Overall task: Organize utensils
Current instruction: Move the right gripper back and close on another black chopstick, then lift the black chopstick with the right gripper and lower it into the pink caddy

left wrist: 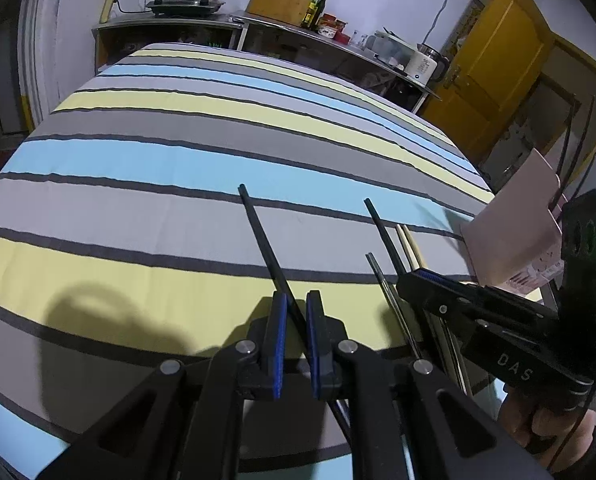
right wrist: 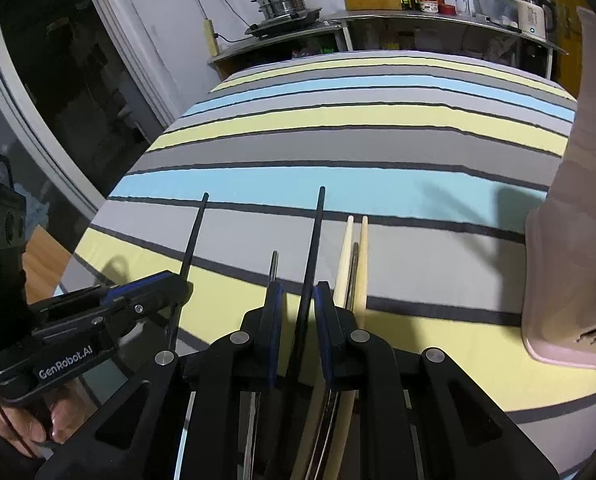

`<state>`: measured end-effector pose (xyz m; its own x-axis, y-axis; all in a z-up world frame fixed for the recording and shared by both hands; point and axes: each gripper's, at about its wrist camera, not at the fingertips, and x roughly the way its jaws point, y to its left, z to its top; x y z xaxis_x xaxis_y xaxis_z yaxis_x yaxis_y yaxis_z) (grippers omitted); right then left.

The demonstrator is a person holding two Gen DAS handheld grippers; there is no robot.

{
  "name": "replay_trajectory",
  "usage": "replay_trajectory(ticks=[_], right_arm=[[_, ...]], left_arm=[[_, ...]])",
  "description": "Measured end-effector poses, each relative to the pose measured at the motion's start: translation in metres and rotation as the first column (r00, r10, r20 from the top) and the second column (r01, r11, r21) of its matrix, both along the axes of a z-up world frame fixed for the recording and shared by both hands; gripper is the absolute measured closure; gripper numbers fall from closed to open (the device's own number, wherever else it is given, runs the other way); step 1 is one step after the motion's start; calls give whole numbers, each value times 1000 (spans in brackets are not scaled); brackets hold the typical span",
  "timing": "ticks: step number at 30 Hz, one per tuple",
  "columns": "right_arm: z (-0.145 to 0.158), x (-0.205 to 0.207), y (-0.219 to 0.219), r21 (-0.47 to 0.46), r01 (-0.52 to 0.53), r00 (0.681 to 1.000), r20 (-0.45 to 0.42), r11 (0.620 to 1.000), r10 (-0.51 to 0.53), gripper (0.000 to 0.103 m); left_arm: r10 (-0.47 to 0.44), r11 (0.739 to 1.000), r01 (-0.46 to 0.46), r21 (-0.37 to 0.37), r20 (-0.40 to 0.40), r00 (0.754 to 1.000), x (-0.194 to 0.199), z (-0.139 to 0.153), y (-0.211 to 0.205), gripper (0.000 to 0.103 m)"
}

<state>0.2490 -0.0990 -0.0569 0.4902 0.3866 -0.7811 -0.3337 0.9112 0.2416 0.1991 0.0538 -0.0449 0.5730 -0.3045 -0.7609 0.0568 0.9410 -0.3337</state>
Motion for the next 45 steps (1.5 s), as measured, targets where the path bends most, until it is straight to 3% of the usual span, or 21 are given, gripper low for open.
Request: replay_trajectory(ticks=[7,10,16,21,38,45], right_arm=[[1,10,8,-48,26,1000,16,998,-26,90],[1,13,9,-65,36,999,18,997,-35,97],[1,15,15,-117,32,999,31,993,-28,97],[9,8,7,-68,39,999,23,997,-38,97],[107,-57,-14,33,53,973,221,998,-59,97],[136,-78,-26,52,67,958,275,996,-78,97]], left_arm=[[17,999,-17,47,1,1000,9,1,-7,92],[13,998,-13,67,2,1000,14,1,-8,92],[-7,989,5,151,11,1000,16,4,-18,94],[-27,994,26,106,12,1000,14,12,-13,97],[-64,997,56,44,207,976,-39,110,-4,97],[-85,996,79,33,258,962,-53,136,-7,97]])
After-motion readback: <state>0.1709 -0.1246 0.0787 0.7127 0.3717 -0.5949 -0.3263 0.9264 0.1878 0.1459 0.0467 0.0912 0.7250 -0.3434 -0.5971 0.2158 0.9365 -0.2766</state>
